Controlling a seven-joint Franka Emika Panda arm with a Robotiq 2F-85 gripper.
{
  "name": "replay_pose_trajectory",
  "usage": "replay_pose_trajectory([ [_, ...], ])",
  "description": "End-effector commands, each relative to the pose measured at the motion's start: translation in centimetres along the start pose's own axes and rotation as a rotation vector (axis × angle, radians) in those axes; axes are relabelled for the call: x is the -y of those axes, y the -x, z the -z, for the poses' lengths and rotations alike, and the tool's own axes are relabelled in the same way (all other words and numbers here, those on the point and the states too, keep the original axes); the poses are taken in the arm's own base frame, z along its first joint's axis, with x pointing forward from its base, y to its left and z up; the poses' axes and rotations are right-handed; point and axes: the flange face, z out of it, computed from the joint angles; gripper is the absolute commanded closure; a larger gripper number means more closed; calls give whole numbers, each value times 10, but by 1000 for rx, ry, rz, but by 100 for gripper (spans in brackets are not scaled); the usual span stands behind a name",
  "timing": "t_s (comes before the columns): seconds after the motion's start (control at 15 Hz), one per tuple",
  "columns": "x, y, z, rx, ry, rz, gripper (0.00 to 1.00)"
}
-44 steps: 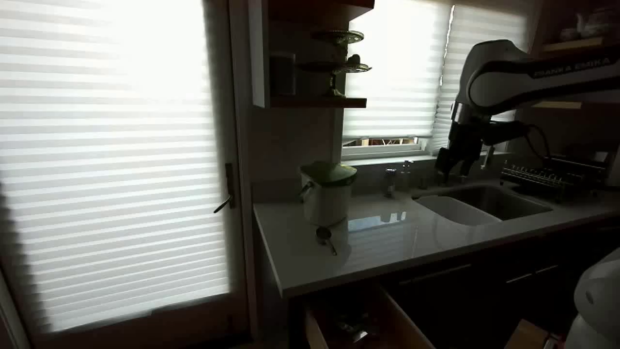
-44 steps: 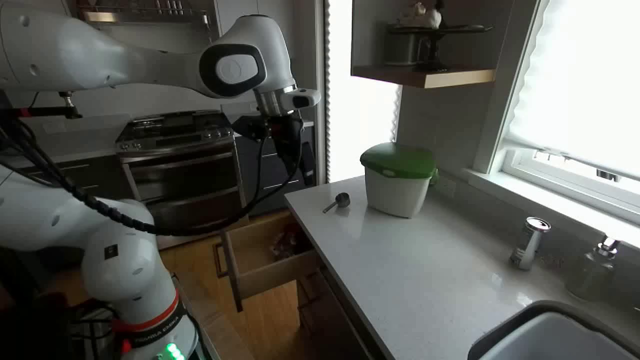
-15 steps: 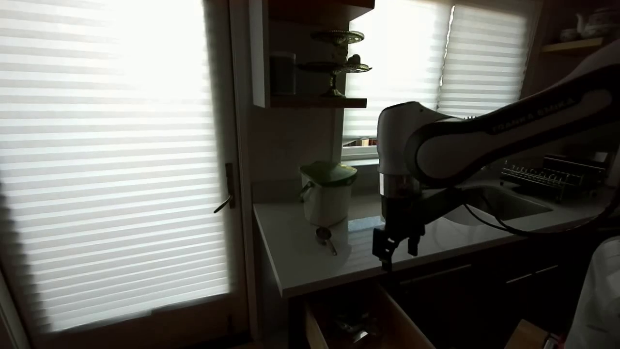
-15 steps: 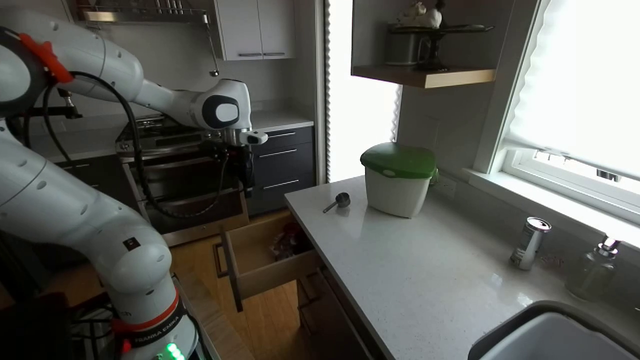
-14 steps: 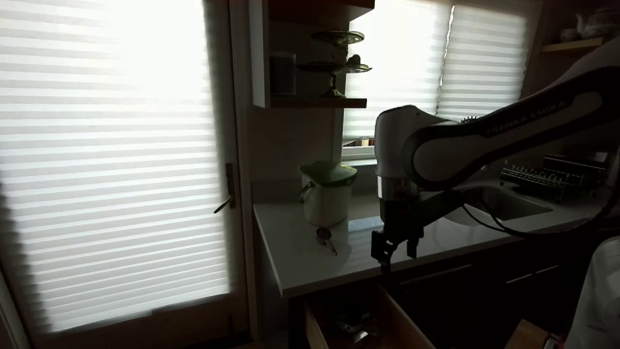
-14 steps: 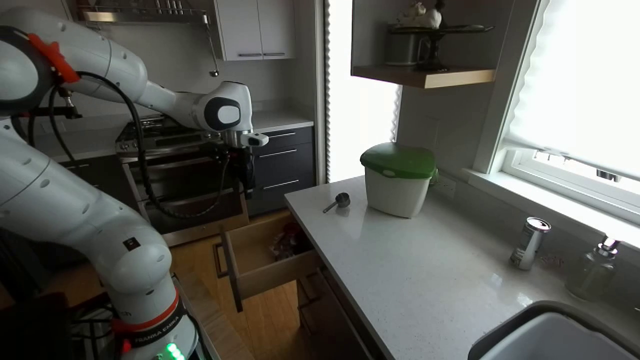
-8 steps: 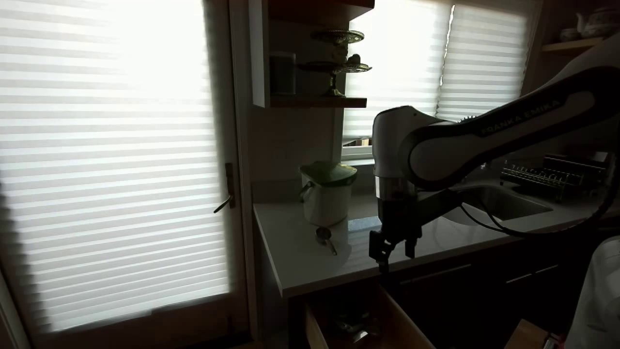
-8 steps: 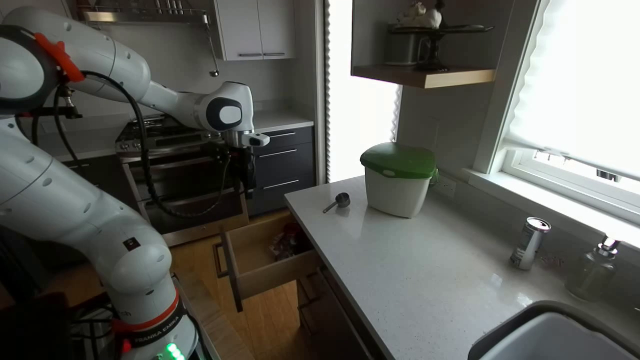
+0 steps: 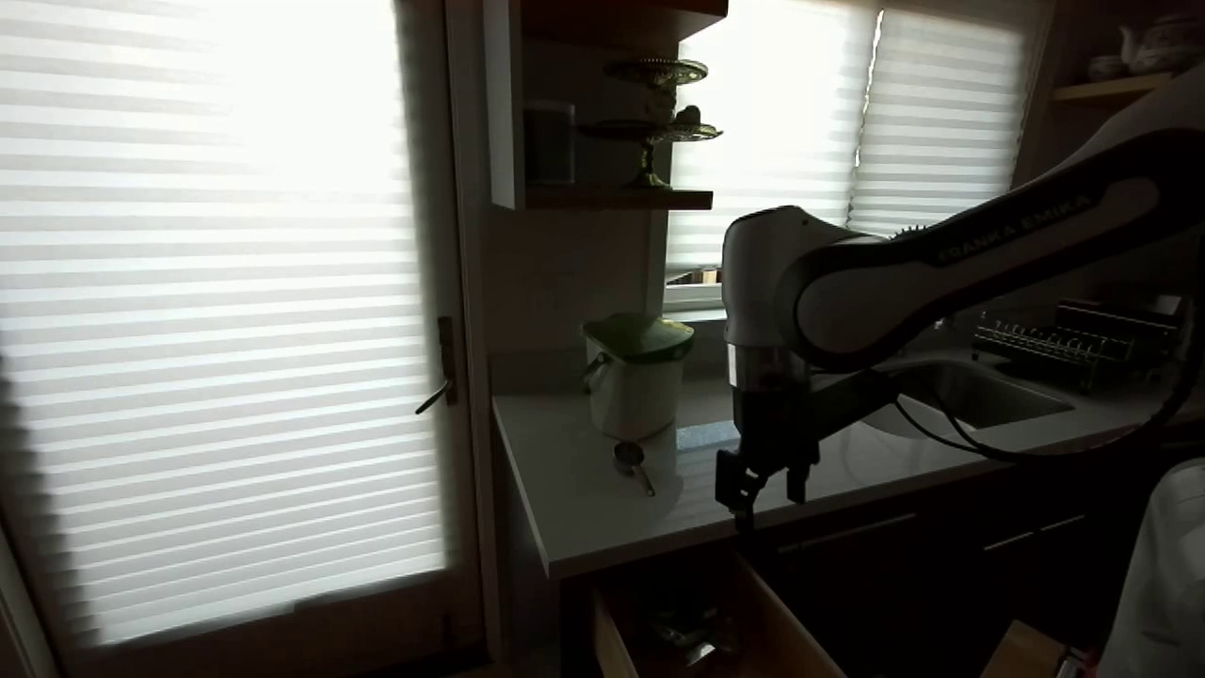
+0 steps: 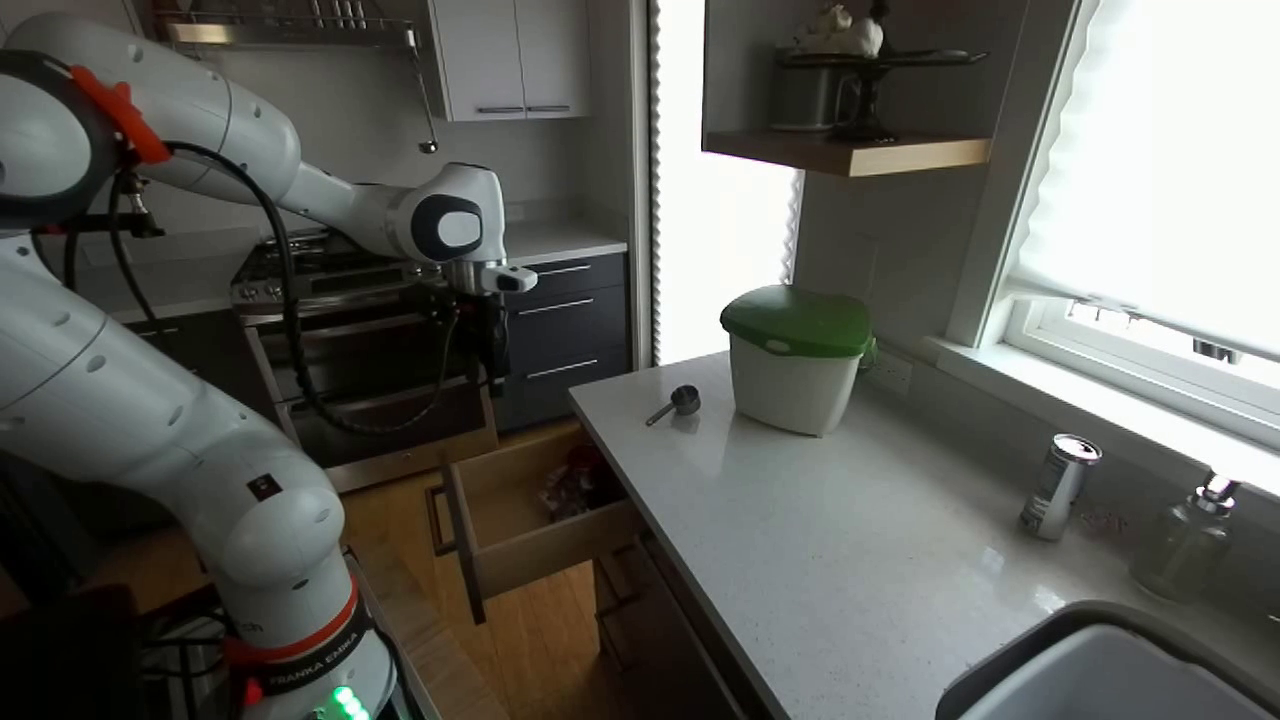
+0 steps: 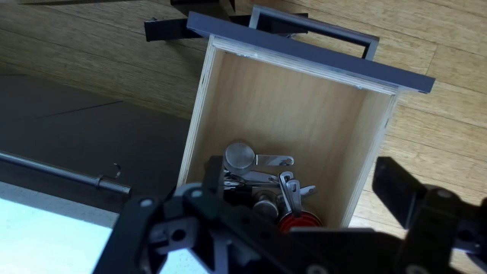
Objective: Pick up the pink and silver measuring spoon from the open drawer and put it on the kitchen counter
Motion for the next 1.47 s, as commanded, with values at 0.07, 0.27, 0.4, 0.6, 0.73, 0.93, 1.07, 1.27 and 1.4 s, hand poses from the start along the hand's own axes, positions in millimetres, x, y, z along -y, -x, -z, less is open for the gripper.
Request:
replay_pose_trajectory([
  [0.07,28,8,-10,28,4,-71,0],
  [0.27,43,10,-20,35,26,-106,0],
  [0.4,50,10,-29,40,22,-124,0],
  [0.6,57,1,-49,40,0,-159,0],
  [0.73,64,-10,-61,14,-25,-184,0],
  [0.93,71,-33,-82,-36,-53,-202,0],
  [1.07,72,-51,-101,-59,-57,-195,0],
  [1.27,59,-75,-131,-88,68,-217,0],
  [1.4,58,-64,-123,-86,42,-202,0],
])
